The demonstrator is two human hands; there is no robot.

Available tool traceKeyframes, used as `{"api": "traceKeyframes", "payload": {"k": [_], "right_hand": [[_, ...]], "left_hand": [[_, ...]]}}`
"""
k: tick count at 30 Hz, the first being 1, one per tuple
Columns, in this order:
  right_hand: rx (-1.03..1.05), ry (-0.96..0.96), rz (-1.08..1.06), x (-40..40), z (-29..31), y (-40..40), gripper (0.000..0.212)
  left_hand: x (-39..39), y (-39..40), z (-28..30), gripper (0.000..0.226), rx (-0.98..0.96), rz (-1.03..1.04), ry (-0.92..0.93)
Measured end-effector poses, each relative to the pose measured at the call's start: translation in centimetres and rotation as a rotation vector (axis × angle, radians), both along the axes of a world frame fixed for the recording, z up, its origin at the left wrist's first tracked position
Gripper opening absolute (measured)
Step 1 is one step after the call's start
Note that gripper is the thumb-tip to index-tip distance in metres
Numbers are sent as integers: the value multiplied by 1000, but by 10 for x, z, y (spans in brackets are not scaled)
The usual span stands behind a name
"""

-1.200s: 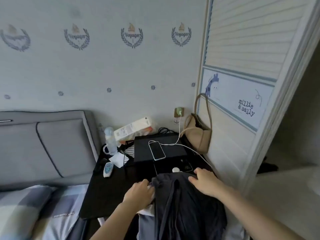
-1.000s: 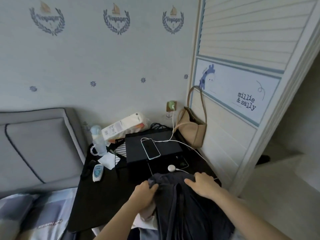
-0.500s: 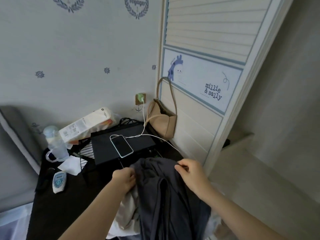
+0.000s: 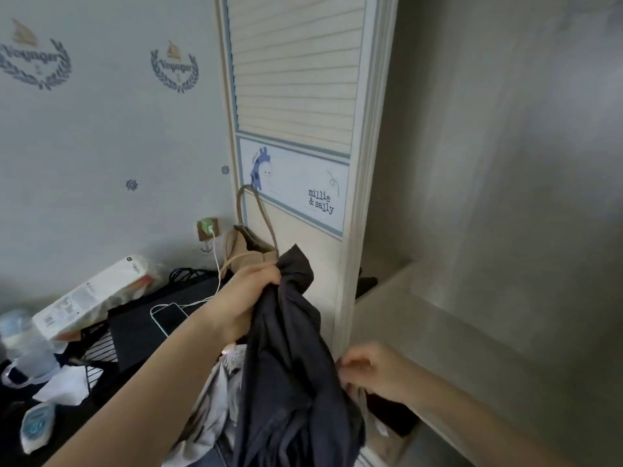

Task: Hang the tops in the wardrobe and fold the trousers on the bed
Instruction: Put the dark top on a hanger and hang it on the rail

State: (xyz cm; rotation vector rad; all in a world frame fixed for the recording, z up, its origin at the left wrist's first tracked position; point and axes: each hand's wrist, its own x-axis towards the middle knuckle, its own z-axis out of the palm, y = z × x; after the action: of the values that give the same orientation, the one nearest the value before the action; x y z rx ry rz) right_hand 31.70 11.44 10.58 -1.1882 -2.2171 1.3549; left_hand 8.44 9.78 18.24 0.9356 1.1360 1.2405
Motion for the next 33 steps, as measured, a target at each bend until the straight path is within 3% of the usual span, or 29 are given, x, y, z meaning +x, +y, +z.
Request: {"api": "traceKeyframes", "payload": {"k": [3, 5, 11, 15, 18, 21, 23, 26, 29, 31, 33], "right_hand": [[-22, 136, -297, 47, 24, 13, 9], [64, 147, -439, 73, 40, 22, 19], [125, 129, -423, 113, 91, 12, 56], [84, 143, -465, 133, 120, 2, 18], [53, 280, -602, 147, 136, 0, 16], [271, 198, -746, 161, 153, -1, 15], [310, 220, -726, 165, 163, -4, 24], [-71, 463, -520, 160, 174, -12, 36], [-253, 522, -444, 155, 180, -9, 55], [-208, 560, -423, 157, 182, -6, 48], [-116, 557, -440, 162, 178, -2, 28]], "left_hand": [[38, -3, 32, 33, 96, -139, 55], [60, -7, 49, 35, 155, -208, 69], [118, 2, 80, 47, 235, -373, 102], [140, 13, 86, 41, 244, -386, 130], [148, 20, 87, 35, 253, -344, 195], [158, 25, 84, 32, 249, -260, 215], [170, 26, 84, 32, 238, -176, 207], [194, 22, 85, 34, 293, -161, 245], [218, 16, 87, 42, 351, -247, 318], [229, 11, 92, 51, 323, -360, 306], [232, 8, 97, 60, 286, -455, 238]]}}
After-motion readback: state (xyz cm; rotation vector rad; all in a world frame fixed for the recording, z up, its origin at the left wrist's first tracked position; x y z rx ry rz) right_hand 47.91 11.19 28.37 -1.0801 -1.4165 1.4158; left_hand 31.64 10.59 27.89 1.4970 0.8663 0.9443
